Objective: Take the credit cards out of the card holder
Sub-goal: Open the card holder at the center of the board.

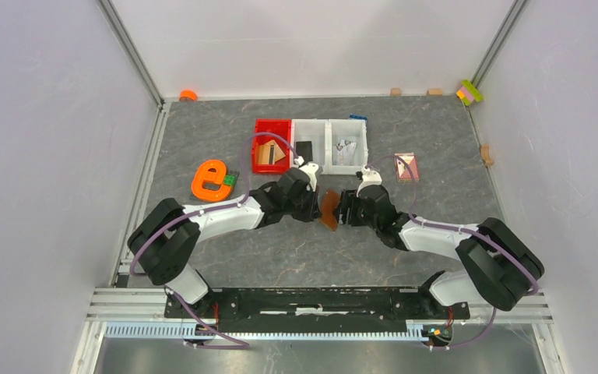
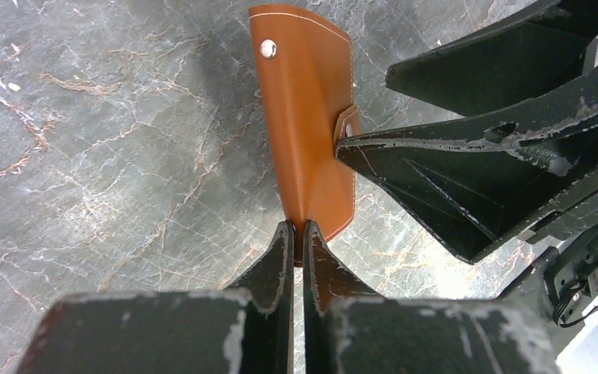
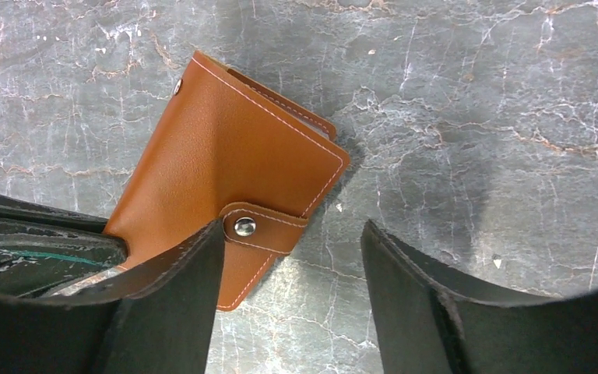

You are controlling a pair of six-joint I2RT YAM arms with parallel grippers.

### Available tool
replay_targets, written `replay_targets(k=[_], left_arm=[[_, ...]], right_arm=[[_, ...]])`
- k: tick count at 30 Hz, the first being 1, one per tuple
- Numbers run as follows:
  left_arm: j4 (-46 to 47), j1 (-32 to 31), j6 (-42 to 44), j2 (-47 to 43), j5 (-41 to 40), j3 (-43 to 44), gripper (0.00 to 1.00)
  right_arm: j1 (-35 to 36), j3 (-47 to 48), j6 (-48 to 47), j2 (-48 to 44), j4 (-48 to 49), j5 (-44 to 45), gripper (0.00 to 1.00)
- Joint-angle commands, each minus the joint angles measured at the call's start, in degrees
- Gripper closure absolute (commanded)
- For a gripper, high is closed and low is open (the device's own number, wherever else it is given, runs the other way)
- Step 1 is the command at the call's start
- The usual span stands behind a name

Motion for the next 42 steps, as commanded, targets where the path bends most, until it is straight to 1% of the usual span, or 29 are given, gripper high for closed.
replay_targets(k=[1, 5, 9, 14, 17, 22, 27, 29, 31, 36, 39, 42], left_arm=[[1.51, -0.11, -2.04, -3.89, -4.50, -0.89, 0.98], [1.77, -0.11, -1.93, -5.95, -6.27, -1.80, 0.98], [1.95, -0.11, -1.98, -6.71, -6.48, -2.25, 0.98], [1.78, -0.11, -1.96, -6.70, -5.90, -2.07, 0.98], [1.78, -0.11, -1.96, -6.43, -5.79, -1.98, 0.98], [1.28, -0.11, -1.93, -5.04, -5.18, -1.22, 0.98], [0.27, -0.11, -1.86, -3.03, -5.17, 0.02, 0.98], [0.11, -0.11, -1.88, -2.36, -3.27, 0.37, 0.98], [0.03, -0.11, -1.89, -1.85, -2.25, 0.72, 0.98], [0.03, -0.11, -1.88, -1.85, -1.13, 0.83, 0.98], [0.02, -0.11, -1.87, -2.14, -1.13, 0.74, 0.98], [-0.02, -0.11, -1.86, -2.41, -2.01, 0.58, 0.98]], right_arm=[[-0.04, 2.73, 0.41, 0.22, -7.44, 7.27, 0.34], [0.14, 3.44, -0.25, -1.40, -10.27, 11.84, 0.36], [0.82, 3.97, 0.50, -2.92, -13.12, 18.75, 0.37], [0.94, 4.61, 0.74, -3.03, -14.63, 20.92, 0.37], [0.94, 4.08, -0.95, -3.25, -12.01, 18.08, 0.38], [0.94, 1.90, -5.68, -5.43, -5.53, 9.09, 0.34], [0.93, -2.64, -6.27, -9.24, 1.43, 5.15, 0.30], [0.94, -3.12, -6.36, -9.25, 2.91, 3.93, 0.28], [0.90, -2.59, -6.85, -7.69, 4.78, 0.77, 0.27], [0.94, 0.97, -5.99, -1.10, 2.68, -1.69, 0.27], [0.94, 1.96, -5.60, 0.65, 1.23, -0.50, 0.27], [0.93, 3.00, -5.06, 0.84, -2.33, 3.56, 0.29]])
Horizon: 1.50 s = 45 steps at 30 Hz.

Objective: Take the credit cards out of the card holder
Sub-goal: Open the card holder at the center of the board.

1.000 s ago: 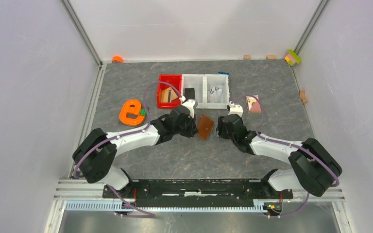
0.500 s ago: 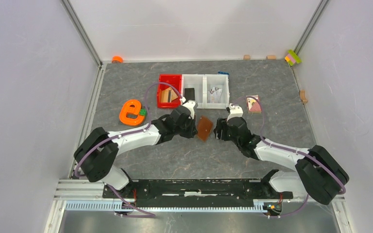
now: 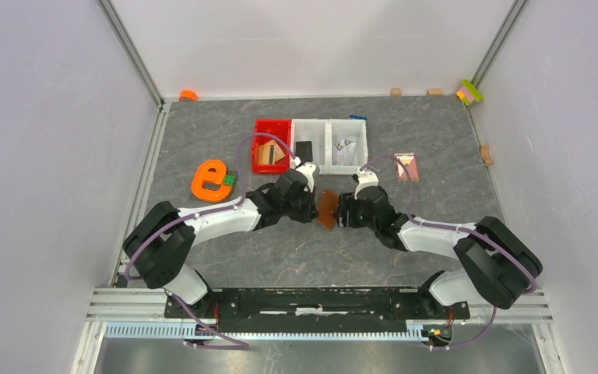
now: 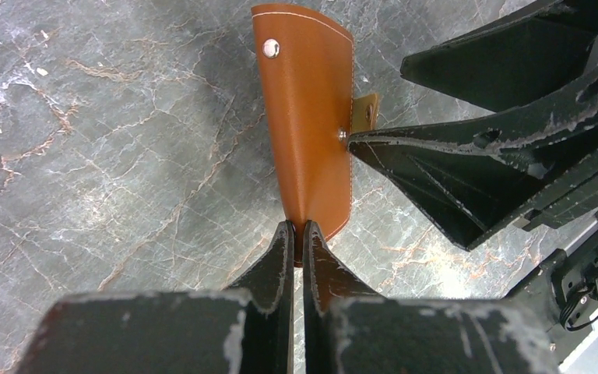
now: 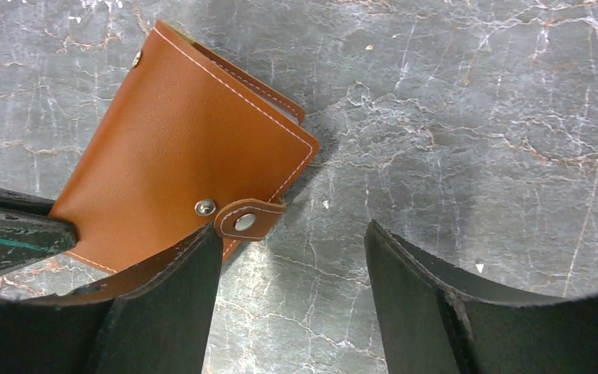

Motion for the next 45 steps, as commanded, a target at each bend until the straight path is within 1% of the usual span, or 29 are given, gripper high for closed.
replay_targets(k=[1, 2, 3, 5, 7, 8, 9, 10, 12, 13, 16, 17, 19, 22, 27, 28, 32, 33, 35, 37, 40, 45], left_arm=[[0.36, 0.09, -1.49, -0.56, -0.50, 1.79, 0.98], [-0.11, 0.09, -1.53, -0.72, -1.80, 1.87, 0.98], [-0.44, 0.09, -1.55, -0.95, -2.40, 1.83, 0.98], [-0.78, 0.09, -1.48, -1.34, -3.97, 1.71, 0.98], [-0.64, 0.09, -1.52, -1.43, -3.65, 1.71, 0.98], [-0.64, 0.09, -1.54, -1.57, -3.58, 1.70, 0.98], [-0.67, 0.09, -1.54, -1.56, -3.56, 1.70, 0.98], [-0.61, 0.13, -1.46, -1.52, -3.51, 1.70, 0.98], [-0.68, 0.09, -1.41, -1.57, -3.72, 1.70, 0.97], [-1.12, 0.09, -1.41, -1.50, -4.25, 1.90, 0.92], [-4.20, 0.09, -1.49, -0.39, -6.61, 3.53, 0.61], [-5.12, 0.09, -1.49, -0.03, -7.59, 4.04, 0.52], [-5.52, -0.05, -1.47, 0.00, -8.11, 4.17, 0.41], [-5.52, -1.06, -0.38, -0.56, -9.15, 4.16, 0.30], [-5.43, -3.99, 2.50, -0.75, -10.38, 4.93, 0.22], [-5.43, -4.36, 2.80, -0.59, -10.28, 5.16, 0.19], [-5.07, -4.66, 3.34, 0.54, -7.82, 5.77, 0.18], [-4.70, -4.66, 3.38, 0.59, -6.74, 5.74, 0.18], [-3.42, -4.66, 4.00, 0.80, -3.97, 5.36, 0.01], [-2.71, -4.66, 4.17, 0.93, -2.99, 5.22, 0.00], [-4.38, -4.66, 4.26, 1.77, -5.76, 6.10, 0.01], [-6.83, -4.66, 4.04, 4.54, -7.67, 8.14, 0.12]], right_arm=[[0.05, 3.31, 0.70, -0.03, -3.55, 4.58, 0.31], [0.06, 3.35, 0.78, -0.37, -4.13, 5.69, 0.36], [0.06, 3.24, 0.59, -0.77, -4.17, 6.13, 0.46], [0.06, 2.73, 0.44, -1.34, -3.48, 5.94, 0.58], [0.06, 2.60, 0.17, -1.42, -2.78, 4.97, 0.77], [0.06, 2.65, -0.22, -1.26, -2.51, 4.38, 0.84], [0.06, 2.84, -0.69, -1.04, -2.46, 3.94, 0.88], [0.06, 2.96, -1.00, -0.91, -2.39, 3.57, 0.94], [0.06, 3.16, -1.82, -0.99, -2.55, 3.25, 0.99], [0.06, 3.14, -2.14, -1.26, -2.46, 3.15, 1.00], [0.04, 1.84, -2.65, -3.20, -1.09, 2.90, 1.00], [0.06, 1.17, -2.75, -4.31, 0.04, 2.61, 1.00], [0.06, -0.72, -3.06, -6.49, 2.55, 1.46, 1.00], [0.08, -3.12, -3.66, -9.18, 6.42, -0.93, 1.00], [0.06, -5.61, -4.15, -11.80, 11.19, -4.90, 0.99], [0.06, -5.88, -4.29, -12.10, 11.96, -5.76, 0.99], [0.06, -6.73, -4.46, -12.51, 14.33, -7.46, 0.99], [0.05, -6.94, -4.50, -12.64, 14.71, -9.16, 0.99], [0.05, -7.26, -4.71, -12.82, 15.42, -10.10, 0.99], [0.06, -7.64, -4.81, -12.98, 16.21, -10.73, 0.99], [0.06, -7.89, -4.83, -13.19, 16.85, -11.45, 0.99], [0.06, -8.55, -4.82, -14.10, 17.67, -11.85, 0.99]])
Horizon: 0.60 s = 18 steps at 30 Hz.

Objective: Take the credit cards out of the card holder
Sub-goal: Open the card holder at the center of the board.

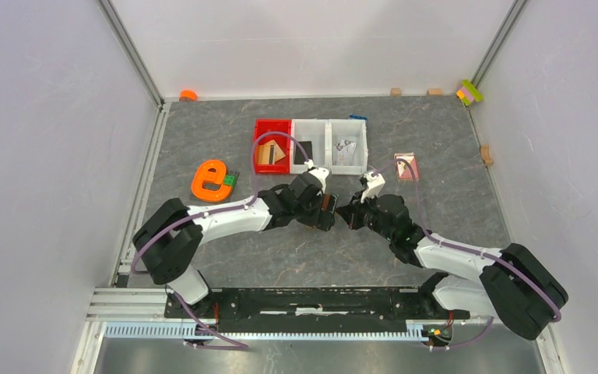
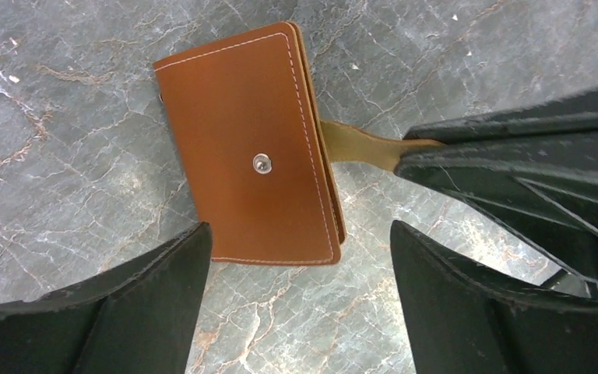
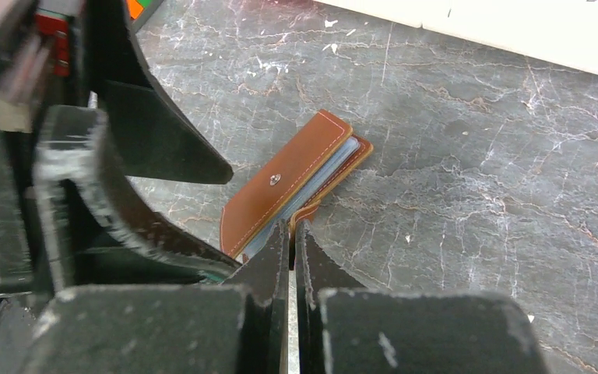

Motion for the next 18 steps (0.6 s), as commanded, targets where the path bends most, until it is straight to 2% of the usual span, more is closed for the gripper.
replay_targets(k=[1, 4, 11, 14, 18], left_arm=[[-1.75, 0.00, 1.73, 2.35, -2.69, 3.60, 0.16], [-2.64, 0.15, 0.68, 2.17, -4.85, 3.74, 0.30], [1.17, 1.42, -0.49, -2.62, -3.91, -0.26, 0.45], [1.81, 2.40, -0.98, -2.93, -2.08, -0.73, 0.47], [2.70, 3.07, -1.22, -2.92, 0.08, -1.13, 0.43]], right_arm=[[0.09, -0.66, -0.98, -2.10, 4.28, -1.22, 0.99], [0.06, -0.83, -1.03, -2.54, 4.15, -0.87, 0.99], [0.09, -0.86, -1.43, -2.51, 4.06, -0.77, 0.99], [0.08, -0.83, -1.43, -2.43, 3.98, -0.76, 1.00], [0.09, -0.68, -1.52, -2.28, 3.80, -0.66, 1.00]])
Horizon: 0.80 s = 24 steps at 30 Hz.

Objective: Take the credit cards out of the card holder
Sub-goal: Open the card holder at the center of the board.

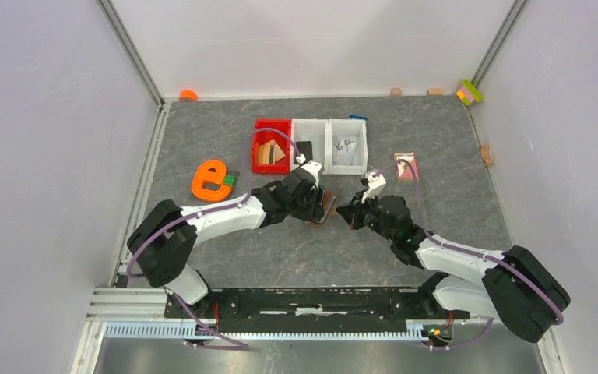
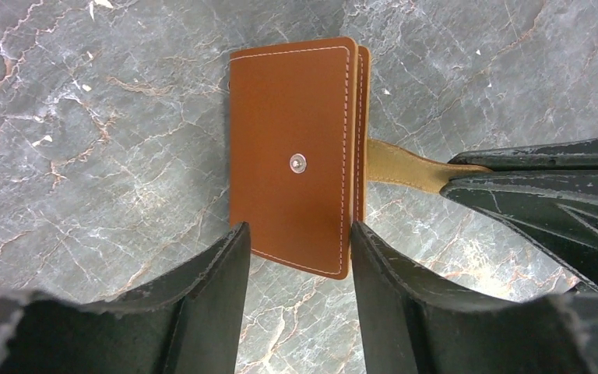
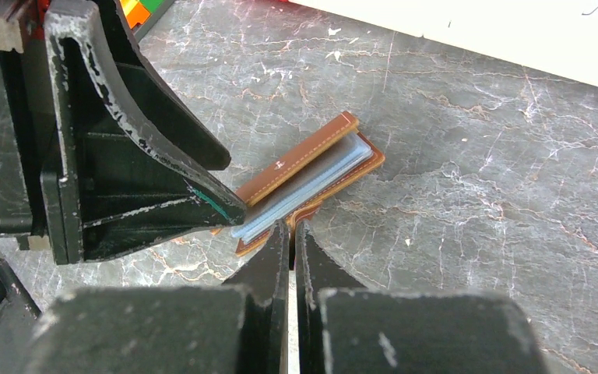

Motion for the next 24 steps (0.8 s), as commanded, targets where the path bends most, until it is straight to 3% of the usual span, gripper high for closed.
replay_targets(k=[1, 9, 13, 15, 20, 22, 24], left_arm=[[2.82, 0.84, -1.06, -1.65, 1.98, -0.78, 0.43], [1.07, 1.99, -1.18, 0.49, 0.78, 0.53, 0.48], [0.45, 1.99, -1.05, -0.66, -1.01, 0.24, 0.60], [-0.36, 1.99, -1.57, -1.59, -1.98, 0.36, 0.61], [-2.22, 1.96, -5.54, -1.44, 1.93, 3.22, 0.73], [-3.54, 1.99, -5.71, -0.26, 0.56, 5.28, 0.81], [-4.51, 1.99, -5.65, 0.61, -2.46, 6.80, 0.82]], right_arm=[[0.08, 0.02, -0.89, -0.80, 2.92, -0.46, 1.00], [0.09, 0.03, -0.90, -1.03, 2.66, -0.25, 1.00], [0.09, 0.35, -0.86, -1.04, 1.97, -0.01, 1.00], [0.13, 0.57, -0.86, -1.12, 1.40, 0.24, 1.00], [0.04, 0.63, -0.91, -1.63, 0.64, 0.90, 1.00], [0.06, 0.54, -0.90, -1.91, 0.65, 1.07, 1.00], [0.09, 0.66, -1.04, -2.15, 0.25, 1.24, 1.00]])
